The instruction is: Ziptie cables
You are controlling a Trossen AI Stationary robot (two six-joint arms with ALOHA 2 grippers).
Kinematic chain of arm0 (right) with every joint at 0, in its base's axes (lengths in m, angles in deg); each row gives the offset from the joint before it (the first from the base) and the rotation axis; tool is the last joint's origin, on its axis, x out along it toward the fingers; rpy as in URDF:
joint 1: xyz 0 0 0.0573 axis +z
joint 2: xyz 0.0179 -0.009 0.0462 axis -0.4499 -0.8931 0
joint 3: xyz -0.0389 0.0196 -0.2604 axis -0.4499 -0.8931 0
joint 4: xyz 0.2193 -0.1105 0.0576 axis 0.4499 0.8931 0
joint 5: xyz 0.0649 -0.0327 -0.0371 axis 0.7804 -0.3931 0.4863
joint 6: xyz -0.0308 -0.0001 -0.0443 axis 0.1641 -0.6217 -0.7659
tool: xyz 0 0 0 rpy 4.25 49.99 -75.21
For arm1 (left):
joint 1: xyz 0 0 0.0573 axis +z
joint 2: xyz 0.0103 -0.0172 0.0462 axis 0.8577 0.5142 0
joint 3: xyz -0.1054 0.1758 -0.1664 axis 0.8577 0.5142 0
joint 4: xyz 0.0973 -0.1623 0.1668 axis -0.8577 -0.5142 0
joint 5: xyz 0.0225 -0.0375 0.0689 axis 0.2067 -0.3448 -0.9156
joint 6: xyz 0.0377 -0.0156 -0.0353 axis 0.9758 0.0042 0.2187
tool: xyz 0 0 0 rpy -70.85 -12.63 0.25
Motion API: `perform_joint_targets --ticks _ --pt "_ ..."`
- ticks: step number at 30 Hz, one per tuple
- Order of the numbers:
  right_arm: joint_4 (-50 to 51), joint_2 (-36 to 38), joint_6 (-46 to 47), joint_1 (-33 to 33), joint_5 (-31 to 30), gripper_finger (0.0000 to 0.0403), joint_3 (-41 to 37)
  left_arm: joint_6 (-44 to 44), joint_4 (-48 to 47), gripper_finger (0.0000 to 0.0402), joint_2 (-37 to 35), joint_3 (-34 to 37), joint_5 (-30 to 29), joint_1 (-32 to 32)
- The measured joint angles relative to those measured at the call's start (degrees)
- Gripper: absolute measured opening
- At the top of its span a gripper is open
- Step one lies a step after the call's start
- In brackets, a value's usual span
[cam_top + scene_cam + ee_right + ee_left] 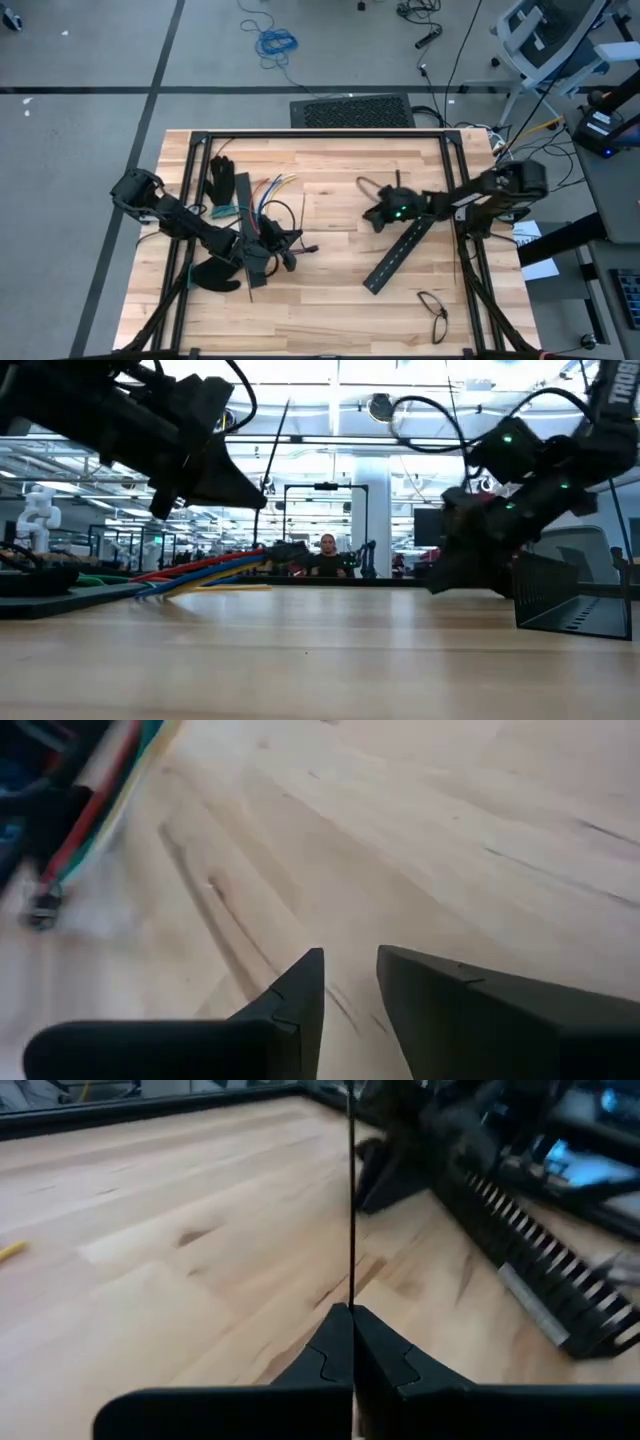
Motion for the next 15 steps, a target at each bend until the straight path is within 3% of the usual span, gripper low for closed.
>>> perform_joint_targets --ticks 3,5,8,12,15 --pt "-5.8 -9.5 -1.2 2.1 0.0 0.0094 8.0 0.0 1.4 0.0 0.0 0.0 0.8 0.5" --pt "-13.6 -17.5 -3.2 2.3 5.0 0.0096 14.3 0.0 3.4 0.0 0.0 0.0 2.5 0.9" --pt "-17.2 -25.8 -3.0 1.3 14.5 0.0096 22.4 1.1 7.5 0.0 0.2 0.3 8.3 1.7" --pt "-23.0 -28.4 -2.7 1.1 19.8 0.0096 23.0 3.0 17.8 0.0 3.6 3.4 10.8 1.7" --pt "-25.6 -28.5 -2.8 1.1 24.2 0.0096 21.8 1.7 30.8 0.0 8.4 7.3 10.5 1.7"
